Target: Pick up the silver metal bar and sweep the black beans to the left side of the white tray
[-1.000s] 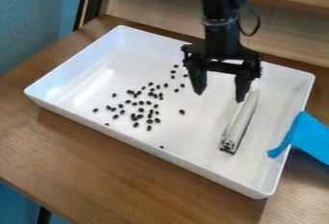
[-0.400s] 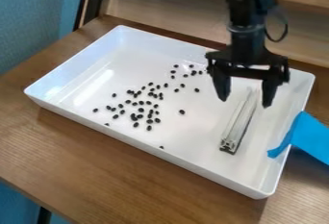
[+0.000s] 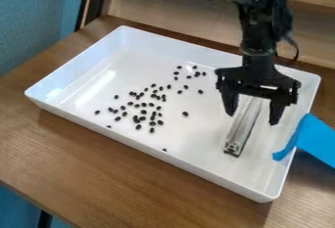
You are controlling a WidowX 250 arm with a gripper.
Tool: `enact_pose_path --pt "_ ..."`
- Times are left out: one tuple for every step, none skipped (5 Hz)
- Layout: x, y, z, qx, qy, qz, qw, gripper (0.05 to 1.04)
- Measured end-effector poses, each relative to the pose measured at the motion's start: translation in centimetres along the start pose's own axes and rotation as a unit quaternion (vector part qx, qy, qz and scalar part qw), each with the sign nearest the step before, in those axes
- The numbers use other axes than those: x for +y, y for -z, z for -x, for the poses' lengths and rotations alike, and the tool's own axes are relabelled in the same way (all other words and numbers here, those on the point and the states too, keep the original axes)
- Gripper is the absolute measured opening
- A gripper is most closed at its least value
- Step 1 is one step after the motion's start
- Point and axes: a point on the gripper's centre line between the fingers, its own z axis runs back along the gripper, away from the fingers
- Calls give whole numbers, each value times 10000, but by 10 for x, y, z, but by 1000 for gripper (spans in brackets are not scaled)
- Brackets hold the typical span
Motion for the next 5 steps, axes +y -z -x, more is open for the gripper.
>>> enact_pose_path --pt "0 9 1 0 16 -115 9999 1001" --pt "0 10 1 -15 12 -133 9999 1001" --pt "4 23 4 98 26 -248 9996 952" --pt "15 23 2 169 -113 -293 9994 666" --pt "45 22 -4 238 -287 -373 9986 399"
